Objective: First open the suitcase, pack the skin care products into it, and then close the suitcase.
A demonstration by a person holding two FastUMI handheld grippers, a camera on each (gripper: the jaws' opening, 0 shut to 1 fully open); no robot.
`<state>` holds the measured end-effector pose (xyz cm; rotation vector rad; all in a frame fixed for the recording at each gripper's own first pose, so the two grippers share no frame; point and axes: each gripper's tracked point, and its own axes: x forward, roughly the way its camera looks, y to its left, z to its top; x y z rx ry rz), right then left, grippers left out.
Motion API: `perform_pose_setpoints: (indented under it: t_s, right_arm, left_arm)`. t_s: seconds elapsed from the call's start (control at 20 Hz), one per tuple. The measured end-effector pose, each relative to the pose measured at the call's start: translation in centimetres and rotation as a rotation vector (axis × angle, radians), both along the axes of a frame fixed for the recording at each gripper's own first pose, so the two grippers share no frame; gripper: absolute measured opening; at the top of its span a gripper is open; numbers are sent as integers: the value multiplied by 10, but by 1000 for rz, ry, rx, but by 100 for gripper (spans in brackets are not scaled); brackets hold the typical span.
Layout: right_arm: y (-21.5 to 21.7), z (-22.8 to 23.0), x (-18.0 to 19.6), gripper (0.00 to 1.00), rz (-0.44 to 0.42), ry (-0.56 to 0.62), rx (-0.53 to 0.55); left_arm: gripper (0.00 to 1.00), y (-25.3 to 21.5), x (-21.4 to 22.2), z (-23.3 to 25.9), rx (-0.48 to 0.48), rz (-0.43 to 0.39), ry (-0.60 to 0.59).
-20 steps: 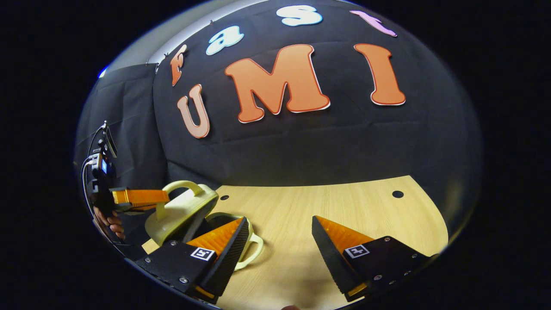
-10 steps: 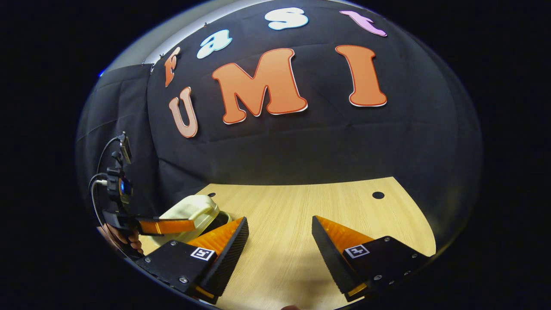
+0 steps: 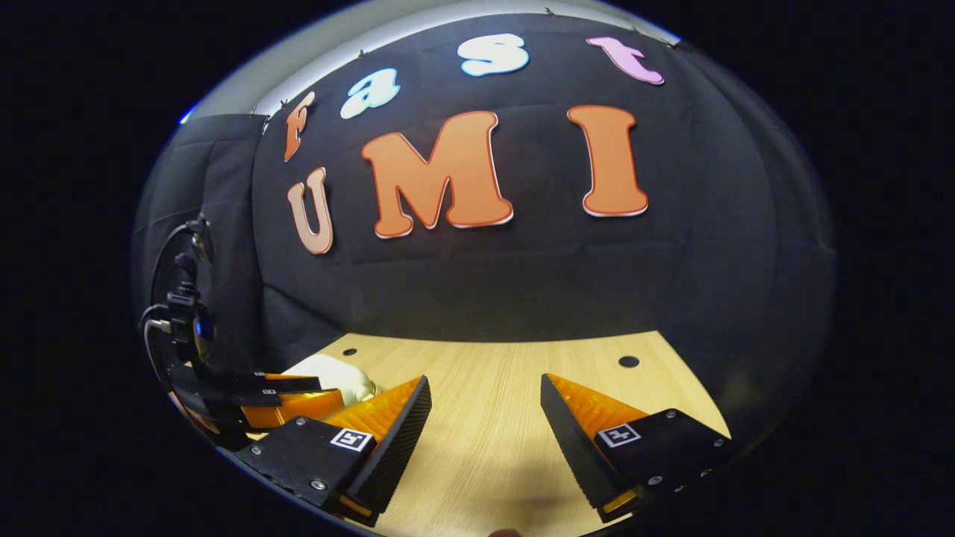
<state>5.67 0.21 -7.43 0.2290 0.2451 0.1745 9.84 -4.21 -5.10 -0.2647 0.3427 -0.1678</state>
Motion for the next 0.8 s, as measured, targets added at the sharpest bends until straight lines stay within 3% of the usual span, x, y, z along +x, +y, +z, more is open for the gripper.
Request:
perform_pose_setpoints:
  t_s: [0.05, 0.1, 0.4, 0.6, 0.8]
  right_arm:
    - [-3, 10, 1, 94, -16, -30, -11]
    - [-5, 18, -1, 94, -22, -62, -21]
    - [1, 62, -7, 94, -23, -223, -53]
    - [6, 68, -9, 94, 0, -240, -35]
    - [6, 68, -9, 94, 5, -234, -28]
  left_arm:
    - [93, 2, 1, 15, 24, 25, -47]
    - [95, 4, -2, 30, 39, 58, -87]
    - [97, 7, -10, 73, 70, 154, -230]
    - [97, 7, -17, 90, 40, 208, -266]
    - [97, 10, -24, 103, 92, 222, -311]
